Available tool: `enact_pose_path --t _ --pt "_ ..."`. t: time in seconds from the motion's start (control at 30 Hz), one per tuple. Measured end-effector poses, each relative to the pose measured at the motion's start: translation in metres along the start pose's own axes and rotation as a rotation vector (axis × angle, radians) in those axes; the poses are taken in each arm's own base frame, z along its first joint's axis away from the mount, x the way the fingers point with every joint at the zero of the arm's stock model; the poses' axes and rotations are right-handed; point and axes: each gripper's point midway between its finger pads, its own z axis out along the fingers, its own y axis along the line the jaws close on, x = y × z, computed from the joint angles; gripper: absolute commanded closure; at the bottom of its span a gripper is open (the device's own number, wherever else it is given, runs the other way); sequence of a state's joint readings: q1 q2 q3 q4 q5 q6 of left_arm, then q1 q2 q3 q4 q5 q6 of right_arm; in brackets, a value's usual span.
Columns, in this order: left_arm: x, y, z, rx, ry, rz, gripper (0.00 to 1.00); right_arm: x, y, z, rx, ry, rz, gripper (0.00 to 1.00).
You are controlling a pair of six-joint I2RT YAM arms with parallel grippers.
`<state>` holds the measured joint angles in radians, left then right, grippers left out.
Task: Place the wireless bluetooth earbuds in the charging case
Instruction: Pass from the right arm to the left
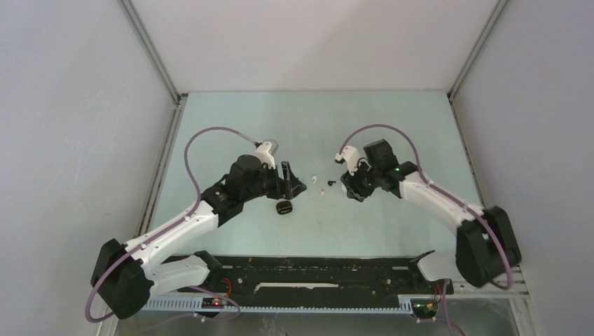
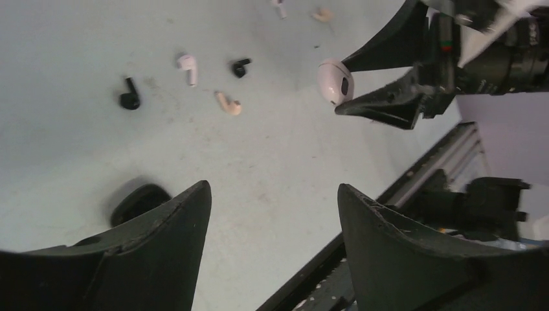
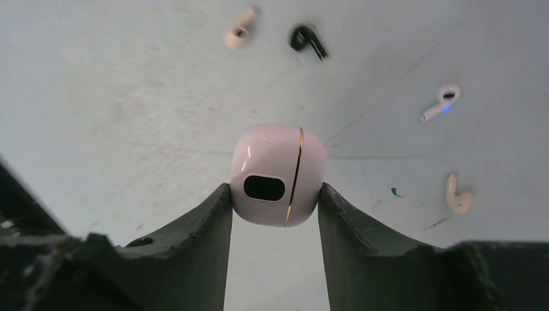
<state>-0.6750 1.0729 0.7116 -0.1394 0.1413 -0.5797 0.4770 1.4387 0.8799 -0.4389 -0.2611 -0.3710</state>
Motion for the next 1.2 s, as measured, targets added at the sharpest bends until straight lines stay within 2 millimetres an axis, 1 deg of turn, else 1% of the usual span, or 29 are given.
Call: enact_pose_path --t 0.07,0.13,0.2,0.27,0.4,0.47,0.67,0.9,1.0,1.07,1.2 --pt "-0.002 -0.012 0.0 0.057 -0.006 -0.017 0.27 -0.014 0.012 -0.02 -0.045 -0.097 -0.043 0.66" --pt "-0.003 -0.023 0.001 0.117 -0.001 -0.034 0.34 -0.028 0.025 -0.038 -0.09 -0.181 -0.088 0.66" --pt "-0.003 -0.037 0.002 0.186 0.013 -0.053 0.37 -0.038 0.036 -0.049 -0.137 -0.241 -0.127 0.66" --pt "-0.001 -0.049 0.005 0.247 0.034 -0.075 0.38 -0.042 0.046 -0.054 -0.186 -0.272 -0.157 0.66" --pt "0.01 -0.069 0.013 0.347 0.101 -0.127 0.41 -0.039 0.062 -0.056 -0.266 -0.279 -0.19 0.66" --pt "0.02 -0.076 0.018 0.385 0.151 -0.153 0.43 -0.035 0.07 -0.057 -0.3 -0.277 -0.202 0.66" --pt "0.044 -0.087 0.029 0.432 0.273 -0.225 0.51 -0.034 0.086 -0.067 -0.36 -0.302 -0.245 0.66" --pt "0.051 -0.108 0.036 0.505 0.348 -0.268 0.59 -0.033 0.092 -0.071 -0.386 -0.312 -0.268 0.66" --pt "0.053 -0.111 0.04 0.517 0.366 -0.291 0.63 -0.031 0.093 -0.071 -0.389 -0.303 -0.269 0.66" --pt "0.055 -0.111 0.042 0.517 0.385 -0.307 0.64 -0.029 0.093 -0.071 -0.39 -0.295 -0.268 0.66" --pt "0.06 -0.112 0.046 0.517 0.42 -0.334 0.62 -0.027 0.093 -0.071 -0.391 -0.289 -0.266 0.66"
